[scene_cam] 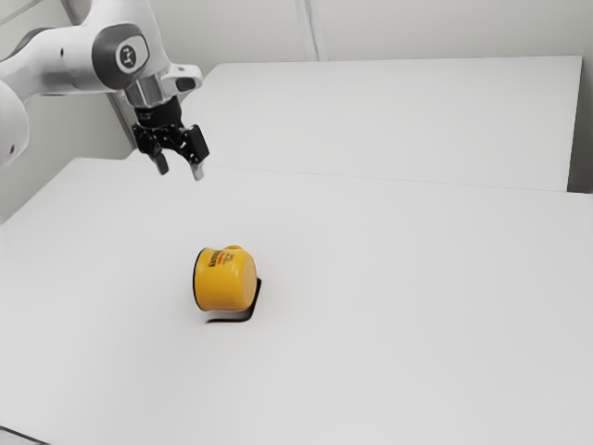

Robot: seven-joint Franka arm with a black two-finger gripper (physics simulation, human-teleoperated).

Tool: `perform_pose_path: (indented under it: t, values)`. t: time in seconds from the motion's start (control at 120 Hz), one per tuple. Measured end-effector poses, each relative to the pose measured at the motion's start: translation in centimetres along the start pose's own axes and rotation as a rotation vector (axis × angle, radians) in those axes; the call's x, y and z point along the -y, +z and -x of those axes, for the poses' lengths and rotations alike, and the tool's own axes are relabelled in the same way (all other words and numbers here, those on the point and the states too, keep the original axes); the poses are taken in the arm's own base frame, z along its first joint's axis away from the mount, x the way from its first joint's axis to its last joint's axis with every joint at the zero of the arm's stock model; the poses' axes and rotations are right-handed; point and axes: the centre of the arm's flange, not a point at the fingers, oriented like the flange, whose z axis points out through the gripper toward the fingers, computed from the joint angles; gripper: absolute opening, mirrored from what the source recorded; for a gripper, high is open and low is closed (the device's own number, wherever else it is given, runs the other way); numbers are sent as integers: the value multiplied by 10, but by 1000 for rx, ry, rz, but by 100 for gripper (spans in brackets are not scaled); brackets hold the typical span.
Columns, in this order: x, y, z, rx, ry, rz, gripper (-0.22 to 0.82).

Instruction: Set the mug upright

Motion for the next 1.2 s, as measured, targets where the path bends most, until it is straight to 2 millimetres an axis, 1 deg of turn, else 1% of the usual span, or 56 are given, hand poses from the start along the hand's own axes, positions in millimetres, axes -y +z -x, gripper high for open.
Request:
perform_pose_path:
  t: [0.108, 0.158, 0.2, 0.25, 0.3, 0.383, 0.458, 0.517, 0.575, 0.625, 0.717, 0.758, 0.8, 0.842, 0.958, 1.017, 1.067, 1.2]
  values:
    - [1, -2, -3, -43, 17, 1, 59]
    - [0, 1, -1, -51, 21, 14, 59]
    - [1, 5, 5, -53, 16, 42, 59]
    - [6, 12, 19, -53, -6, 94, 59]
    - [15, 20, 32, -53, -36, 152, 59]
    - [31, 40, 53, -45, -96, 258, 59]
    - [48, 63, 66, -34, -151, 353, 59]
    - [62, 76, 75, -33, -186, 407, 58]
    - [75, 90, 81, -33, -215, 458, 58]
    - [87, 98, 85, -40, -234, 488, 58]
    - [110, 117, 88, -49, -263, 535, 58]
    - [115, 125, 89, -52, -269, 556, 59]
    - [115, 135, 89, -50, -266, 578, 59]
    - [107, 144, 86, -45, -248, 595, 59]
    - [62, 158, 68, -26, -146, 618, 58]
    - [49, 163, 64, -22, -112, 625, 58]
    - [48, 169, 62, -23, -104, 632, 58]
    - [61, 188, 66, -31, -121, 660, 58]
